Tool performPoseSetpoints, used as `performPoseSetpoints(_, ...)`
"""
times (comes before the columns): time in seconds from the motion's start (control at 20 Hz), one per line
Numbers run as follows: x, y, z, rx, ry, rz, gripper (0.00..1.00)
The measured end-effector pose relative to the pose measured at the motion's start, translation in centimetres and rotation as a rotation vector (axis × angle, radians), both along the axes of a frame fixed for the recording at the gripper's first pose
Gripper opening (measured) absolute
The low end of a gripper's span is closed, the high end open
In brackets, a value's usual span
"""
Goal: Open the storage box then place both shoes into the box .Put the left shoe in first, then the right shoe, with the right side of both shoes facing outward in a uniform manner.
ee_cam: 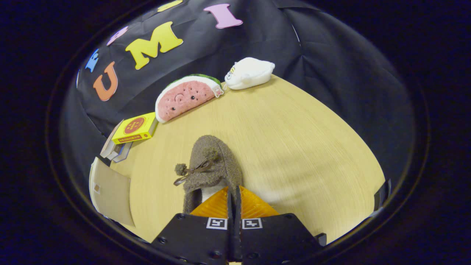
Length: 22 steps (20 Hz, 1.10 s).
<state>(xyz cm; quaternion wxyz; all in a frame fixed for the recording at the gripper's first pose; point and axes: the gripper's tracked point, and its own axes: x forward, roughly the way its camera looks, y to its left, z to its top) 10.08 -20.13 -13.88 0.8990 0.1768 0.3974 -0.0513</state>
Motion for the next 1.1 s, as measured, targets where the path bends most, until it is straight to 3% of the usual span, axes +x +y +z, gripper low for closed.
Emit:
performPoseSetpoints(0.2, -0.7, 3.6, 2.8, 0.044, -0.032, 0.002, 0.0)
performPoseSetpoints(0.45, -1.1, 11.9, 9.0, 0.077, -0.1, 0.052, 0.0)
performPoseSetpoints(0.8, -1.7, 27.3, 16.7, 0.112, -0.185, 0.136, 0.0)
performPoseSetpoints(1.1, -2.2, 40.1, 17.5, 0.167, -0.175, 0.202, 0.0)
